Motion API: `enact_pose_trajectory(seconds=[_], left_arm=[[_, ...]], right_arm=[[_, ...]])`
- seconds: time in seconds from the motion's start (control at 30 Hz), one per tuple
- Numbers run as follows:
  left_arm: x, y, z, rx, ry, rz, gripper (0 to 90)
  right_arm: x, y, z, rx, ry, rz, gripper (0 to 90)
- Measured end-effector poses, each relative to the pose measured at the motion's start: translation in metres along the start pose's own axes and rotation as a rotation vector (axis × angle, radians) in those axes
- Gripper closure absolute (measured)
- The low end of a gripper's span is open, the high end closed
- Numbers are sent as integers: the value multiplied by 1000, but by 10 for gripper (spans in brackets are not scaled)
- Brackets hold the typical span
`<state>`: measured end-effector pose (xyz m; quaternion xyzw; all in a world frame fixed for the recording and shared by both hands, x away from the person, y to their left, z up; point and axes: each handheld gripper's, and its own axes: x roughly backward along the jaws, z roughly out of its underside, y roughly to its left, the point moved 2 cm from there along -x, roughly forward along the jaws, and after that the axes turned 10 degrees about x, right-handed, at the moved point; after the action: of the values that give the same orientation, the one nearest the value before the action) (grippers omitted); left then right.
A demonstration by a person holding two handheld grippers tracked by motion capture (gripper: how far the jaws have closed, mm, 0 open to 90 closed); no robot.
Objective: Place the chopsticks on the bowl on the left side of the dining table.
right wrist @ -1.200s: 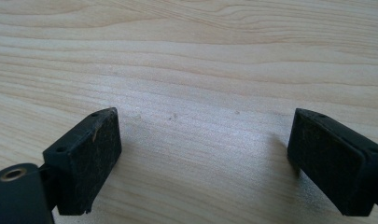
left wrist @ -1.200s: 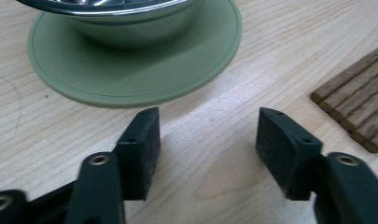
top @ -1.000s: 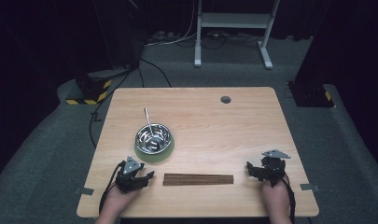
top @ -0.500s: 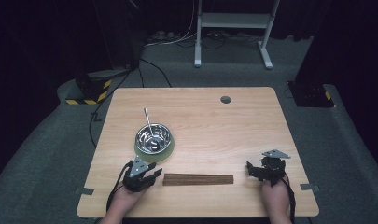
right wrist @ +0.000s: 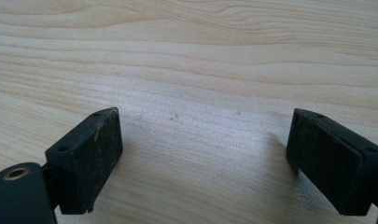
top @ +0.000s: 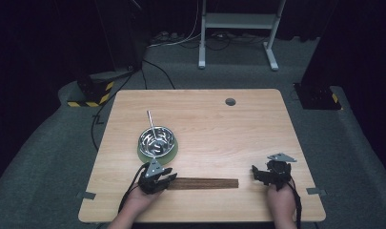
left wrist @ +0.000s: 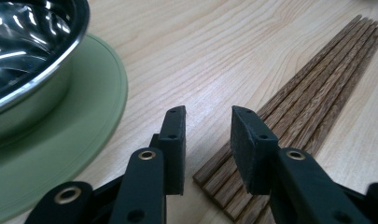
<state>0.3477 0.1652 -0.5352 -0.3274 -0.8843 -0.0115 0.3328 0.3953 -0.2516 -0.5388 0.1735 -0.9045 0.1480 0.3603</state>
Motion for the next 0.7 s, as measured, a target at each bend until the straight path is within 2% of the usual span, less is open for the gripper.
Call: enact_pose_trajectory(seconds=[0.07,0.23,0.43,0.53,0.6,0.63,0.7], left_arm=[[-1,-1,0,-15,5,-1,658],[-3,-2,0,-1,4,-7,657],[-3,0,-1,-9,1,-57,653],[-3,0,-1,8,-3,-49,646],[0,-1,-1,-15,-16,-8,640],[0,-2,-1,-12,-24,7,636],[-1,-4,-1,-24,-10,2,630]], right_arm=[[0,0,0,-1,-1,2,105],[0,0,0,5,-3,2,108],[0,0,0,9,-5,2,116],[0,0,0,9,-5,2,116],[0,0,0,9,-5,1,116],[0,0,0,9,-5,2,116],[0,0,0,9,-6,2,117]])
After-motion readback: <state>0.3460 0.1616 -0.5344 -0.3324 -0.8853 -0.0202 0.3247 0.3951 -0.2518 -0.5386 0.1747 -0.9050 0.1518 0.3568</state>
